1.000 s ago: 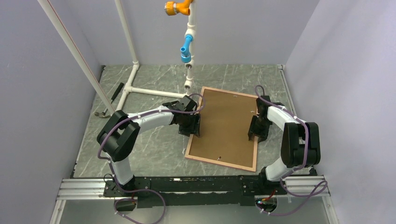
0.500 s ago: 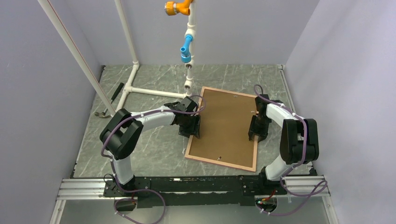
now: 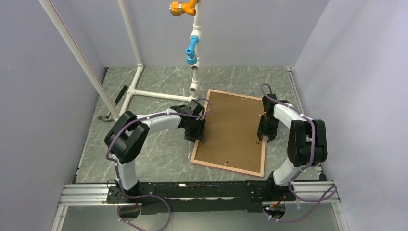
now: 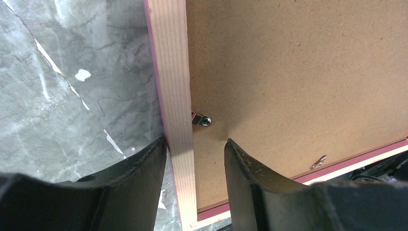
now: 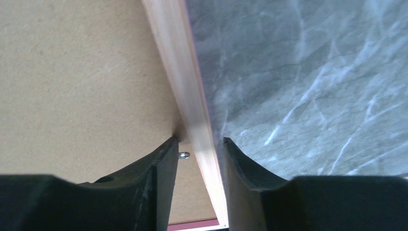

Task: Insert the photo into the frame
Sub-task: Install the photo frame at the center of the board.

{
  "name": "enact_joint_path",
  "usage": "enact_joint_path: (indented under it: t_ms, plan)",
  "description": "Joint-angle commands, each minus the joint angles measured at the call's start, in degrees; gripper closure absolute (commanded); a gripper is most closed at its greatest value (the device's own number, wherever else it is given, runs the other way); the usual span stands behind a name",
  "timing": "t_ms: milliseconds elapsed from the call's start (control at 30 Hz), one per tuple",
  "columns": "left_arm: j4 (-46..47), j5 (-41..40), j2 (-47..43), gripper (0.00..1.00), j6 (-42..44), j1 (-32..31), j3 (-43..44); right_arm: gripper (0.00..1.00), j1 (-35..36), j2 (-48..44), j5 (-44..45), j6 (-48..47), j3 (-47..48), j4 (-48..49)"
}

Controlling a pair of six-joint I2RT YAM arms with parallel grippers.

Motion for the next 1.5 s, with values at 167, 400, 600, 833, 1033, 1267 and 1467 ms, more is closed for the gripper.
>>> enact_joint_path:
  t_ms: [167, 400, 600, 833, 1033, 1267, 1467]
  plan:
    - [-0.6, -1.7, 1.8, 0.48, 1.3, -0.1, 1.4, 0.61, 0.7, -0.5, 2.6, -0.4, -0.5, -0.2]
    - [-0.4, -1.3, 2.2, 0.48, 1.3, 0.0, 1.8, 0.4, 2.4, 0.5, -2.2, -0.3, -3.1, -0.1]
    - [-0.6, -1.3, 2.1, 0.48, 1.1, -0.1, 2.0, 0.38, 4.3, 2.9, -2.1, 0.2, -2.6, -2.7]
    - [-0.8, -1.2, 2.3, 0.48, 1.5, 0.0, 2.4, 0.59, 5.0, 3.6, 1.2, 1.5, -3.6, -3.9]
    - [-0.7, -0.9, 2.6, 0.48, 1.7, 0.0, 2.7, 0.66, 5.0, 4.0, 1.9, 1.9, -3.8, -4.6]
    - [-1.0, -0.7, 2.9, 0.48, 1.9, 0.1, 3.3, 0.69, 5.0, 1.5, 1.6, 2.5, -5.1, -5.6]
    - [-1.1, -0.3, 3.2, 0.48, 2.4, 0.3, 4.0, 0.46, 5.6, 3.0, -1.0, 2.5, -6.1, -5.5]
